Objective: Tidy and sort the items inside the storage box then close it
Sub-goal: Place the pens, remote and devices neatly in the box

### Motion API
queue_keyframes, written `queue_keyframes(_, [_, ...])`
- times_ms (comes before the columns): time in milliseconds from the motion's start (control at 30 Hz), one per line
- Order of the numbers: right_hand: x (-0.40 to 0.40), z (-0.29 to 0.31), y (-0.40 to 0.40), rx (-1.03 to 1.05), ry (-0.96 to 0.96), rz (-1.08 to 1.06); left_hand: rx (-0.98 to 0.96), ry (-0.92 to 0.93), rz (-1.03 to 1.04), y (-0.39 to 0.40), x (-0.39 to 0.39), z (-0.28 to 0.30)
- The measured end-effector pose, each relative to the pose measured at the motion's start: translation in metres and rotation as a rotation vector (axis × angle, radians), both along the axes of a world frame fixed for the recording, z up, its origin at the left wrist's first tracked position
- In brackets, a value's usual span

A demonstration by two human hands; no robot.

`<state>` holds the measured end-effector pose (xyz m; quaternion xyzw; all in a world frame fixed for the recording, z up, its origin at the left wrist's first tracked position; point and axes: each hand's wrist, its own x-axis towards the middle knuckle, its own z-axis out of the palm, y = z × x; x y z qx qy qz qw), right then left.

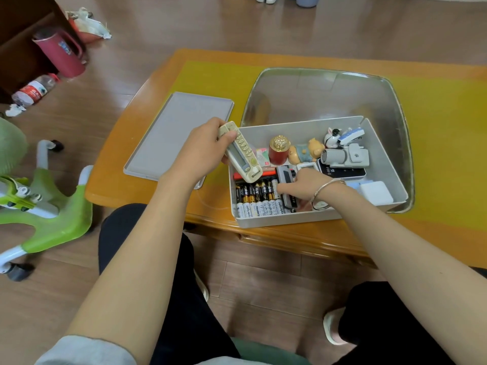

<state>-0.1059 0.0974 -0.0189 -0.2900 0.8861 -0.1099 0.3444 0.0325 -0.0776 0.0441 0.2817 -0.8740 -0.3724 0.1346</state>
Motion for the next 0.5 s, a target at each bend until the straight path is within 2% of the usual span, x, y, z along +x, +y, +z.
queue_keyframes(133, [-0.007, 0.009, 0.011, -0.032, -0.009, -0.06, 0.114, 0.047, 0.009, 0.013, -0.007, -0.009])
queue_keyframes(267, [-0.021, 0.017, 0.031, -0.358, -0.156, -0.267, 0.225, 0.054, 0.011, 0.027, -0.02, -0.017])
queue_keyframes(300, [-0.024, 0.018, 0.036, -0.433, -0.143, -0.299, 0.251, 0.06, 0.018, 0.031, -0.024, -0.019])
queue_keyframes(400, [-0.029, 0.018, 0.045, -0.562, -0.022, -0.274, 0.324, 0.063, -0.004, 0.045, -0.034, -0.024])
queue_keyframes(500, [-0.026, 0.017, 0.049, -0.604, -0.031, -0.182, 0.336, 0.045, -0.053, 0.059, -0.04, -0.026])
